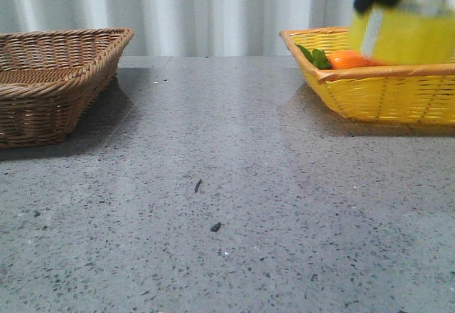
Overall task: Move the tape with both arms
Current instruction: 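Lift the tape roll out and lower it onto the table center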
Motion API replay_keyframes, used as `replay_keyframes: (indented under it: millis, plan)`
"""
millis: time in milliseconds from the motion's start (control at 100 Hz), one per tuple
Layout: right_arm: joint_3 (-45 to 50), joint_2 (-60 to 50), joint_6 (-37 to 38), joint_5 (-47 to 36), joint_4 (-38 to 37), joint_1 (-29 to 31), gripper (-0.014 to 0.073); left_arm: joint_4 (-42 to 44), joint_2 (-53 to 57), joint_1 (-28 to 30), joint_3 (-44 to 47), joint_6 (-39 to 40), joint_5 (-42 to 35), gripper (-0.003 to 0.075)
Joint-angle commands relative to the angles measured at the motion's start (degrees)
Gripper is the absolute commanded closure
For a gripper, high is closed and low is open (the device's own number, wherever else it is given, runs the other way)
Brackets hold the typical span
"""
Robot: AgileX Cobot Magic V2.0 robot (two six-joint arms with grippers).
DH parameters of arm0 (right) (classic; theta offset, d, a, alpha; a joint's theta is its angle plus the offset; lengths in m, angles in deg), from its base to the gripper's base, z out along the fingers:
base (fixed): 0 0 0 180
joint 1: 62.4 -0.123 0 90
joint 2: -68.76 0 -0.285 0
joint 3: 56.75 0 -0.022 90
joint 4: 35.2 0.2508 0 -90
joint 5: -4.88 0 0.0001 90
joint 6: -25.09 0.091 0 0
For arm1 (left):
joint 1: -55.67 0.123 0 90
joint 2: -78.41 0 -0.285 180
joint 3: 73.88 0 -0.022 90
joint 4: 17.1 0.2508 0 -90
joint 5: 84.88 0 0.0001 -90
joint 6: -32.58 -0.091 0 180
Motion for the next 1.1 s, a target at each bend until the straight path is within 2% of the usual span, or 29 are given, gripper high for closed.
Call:
replay_keyframes:
  millis: [0,150,290,500,890,940,1010,1090]
  plan:
    - [-7.3,-5.29,-0.65,-4.81,0.08,-1.17,0.065,-0.32,-0.93,-0.55,-1.93,-0.05,-4.05,0.0282]
    - [-17.55,-4.99,-0.65,-3.25,0.53,-5.29,0.065,-0.32,-1.05,-0.55,-1.93,-0.05,-4.74,0.0282]
    - [-22.58,-3.08,-0.65,-3.21,0.9,-11.16,0.065,-0.32,-1.14,-0.55,-1.93,-0.05,-4.78,0.0282]
    - [-23.13,4.17,-0.65,-1.55,1.39,-17.15,0.065,-0.32,-1.14,-0.55,-1.93,-0.05,-4.78,0.0282]
    - [-23.13,18.95,0.87,3.12,3.24,-19.99,0.0643,-0.32,-1.14,-0.55,-1.93,-0.05,-4.21,0.0282]
    - [-23.13,19.86,0.82,3.73,3.24,-19.99,0.0603,-0.32,-1.14,-0.55,-1.93,-0.05,-4.18,0.0282]
    - [-23.13,20.22,0.82,4.55,3.24,-19.99,0.0492,-0.32,-1.14,-0.55,-1.93,-0.05,-3.88,0.0282]
    - [-23.23,20.0,0.82,4.76,3.63,-19.99,0.0296,-0.32,-1.14,-0.55,-1.93,-0.05,-3.65,0.0282]
